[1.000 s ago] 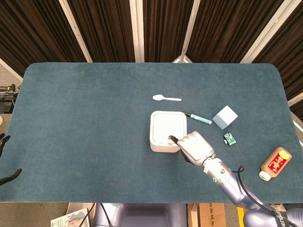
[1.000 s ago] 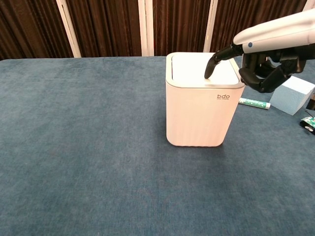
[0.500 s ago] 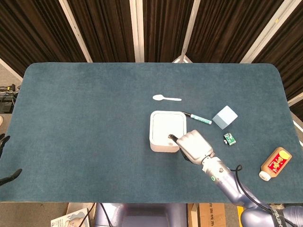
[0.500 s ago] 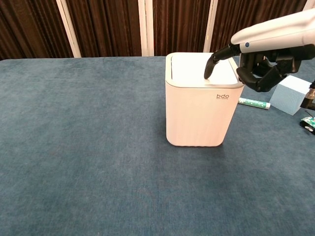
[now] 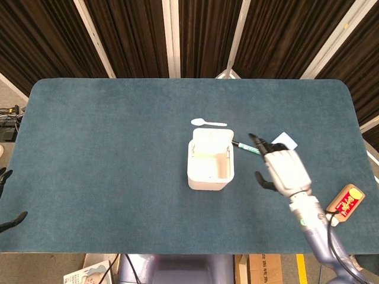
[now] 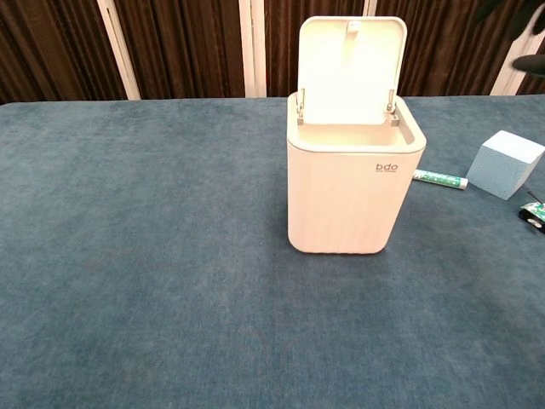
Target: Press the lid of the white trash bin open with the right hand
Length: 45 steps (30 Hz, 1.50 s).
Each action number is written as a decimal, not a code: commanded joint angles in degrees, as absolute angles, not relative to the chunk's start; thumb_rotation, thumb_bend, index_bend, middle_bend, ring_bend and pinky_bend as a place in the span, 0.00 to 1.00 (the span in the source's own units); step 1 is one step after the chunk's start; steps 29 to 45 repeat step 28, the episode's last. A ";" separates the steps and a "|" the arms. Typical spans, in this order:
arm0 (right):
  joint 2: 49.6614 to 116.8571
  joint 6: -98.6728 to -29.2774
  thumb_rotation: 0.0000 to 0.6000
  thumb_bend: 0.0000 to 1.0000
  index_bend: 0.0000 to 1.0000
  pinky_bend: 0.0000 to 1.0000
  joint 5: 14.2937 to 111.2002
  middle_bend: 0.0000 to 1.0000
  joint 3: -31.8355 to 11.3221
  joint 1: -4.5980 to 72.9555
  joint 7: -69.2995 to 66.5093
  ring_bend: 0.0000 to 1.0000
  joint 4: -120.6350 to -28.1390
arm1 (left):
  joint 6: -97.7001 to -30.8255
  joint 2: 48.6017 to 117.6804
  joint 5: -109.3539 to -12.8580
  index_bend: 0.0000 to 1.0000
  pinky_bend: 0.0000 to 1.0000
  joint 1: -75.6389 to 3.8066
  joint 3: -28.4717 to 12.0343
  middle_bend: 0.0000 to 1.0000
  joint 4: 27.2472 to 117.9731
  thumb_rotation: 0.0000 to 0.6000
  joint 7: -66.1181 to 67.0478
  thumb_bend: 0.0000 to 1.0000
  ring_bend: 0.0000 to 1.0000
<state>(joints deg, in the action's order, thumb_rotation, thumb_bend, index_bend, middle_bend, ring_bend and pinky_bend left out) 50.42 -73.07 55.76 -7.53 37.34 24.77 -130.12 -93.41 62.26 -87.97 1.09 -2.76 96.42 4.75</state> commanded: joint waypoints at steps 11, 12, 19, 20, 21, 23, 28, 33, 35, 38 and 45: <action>62.37 -90.90 1.00 0.36 0.03 0.18 79.88 0.15 4.67 17.72 17.64 0.22 -106.94 | -93.32 62.14 -88.51 0.12 0.01 1.15 -2.33 0.08 96.59 1.00 5.09 0.02 0.00; 63.83 -92.18 1.00 0.36 0.03 0.16 80.47 0.15 5.05 16.44 17.06 0.21 -104.90 | -93.30 62.09 -88.59 0.12 0.01 1.17 -2.26 0.08 96.60 1.00 5.04 0.02 0.00; 70.15 -96.74 1.00 0.36 0.03 0.11 83.10 0.15 5.56 11.39 15.82 0.18 -95.03 | -93.53 62.06 -88.97 0.12 0.01 1.22 -2.16 0.08 96.34 1.00 4.98 0.02 0.00; 70.18 -96.77 1.00 0.36 0.03 0.11 83.17 0.15 5.50 11.29 15.87 0.18 -94.96 | -93.50 62.06 -88.96 0.12 0.01 1.23 -2.14 0.08 96.33 1.00 5.01 0.02 0.00; 70.28 -97.09 1.00 0.36 0.03 0.11 83.30 0.15 5.26 11.01 15.94 0.18 -94.85 | -93.43 62.04 -88.93 0.12 0.01 1.23 -2.10 0.08 96.30 1.00 5.08 0.02 0.00; 70.24 -97.34 1.00 0.36 0.03 0.11 83.42 0.15 4.97 10.54 16.31 0.18 -94.86 | -93.39 62.05 -88.83 0.12 0.01 1.24 -2.12 0.08 96.36 1.00 5.12 0.02 0.00; 69.48 -97.26 1.00 0.36 0.03 0.11 82.70 0.15 4.45 9.25 16.64 0.18 -95.72 | -93.44 62.33 -89.07 0.12 0.01 1.04 -2.26 0.08 96.02 1.00 5.34 0.02 0.00; 69.48 -97.26 1.00 0.36 0.03 0.11 82.70 0.15 4.45 9.25 16.64 0.18 -95.72 | -93.44 62.33 -89.07 0.12 0.01 1.04 -2.26 0.08 96.02 1.00 5.34 0.02 0.00; 69.48 -97.26 1.00 0.36 0.03 0.11 82.70 0.15 4.45 9.25 16.64 0.18 -95.72 | -93.44 62.33 -89.07 0.12 0.01 1.04 -2.26 0.08 96.02 1.00 5.34 0.02 0.00; 69.48 -97.26 1.00 0.36 0.03 0.11 82.70 0.15 4.45 9.25 16.64 0.18 -95.72 | -93.44 62.33 -89.07 0.12 0.01 1.04 -2.26 0.08 96.02 1.00 5.34 0.02 0.00; 69.48 -97.26 1.00 0.36 0.03 0.11 82.70 0.15 4.45 9.25 16.64 0.18 -95.72 | -93.44 62.33 -89.07 0.12 0.01 1.04 -2.26 0.08 96.02 1.00 5.34 0.02 0.00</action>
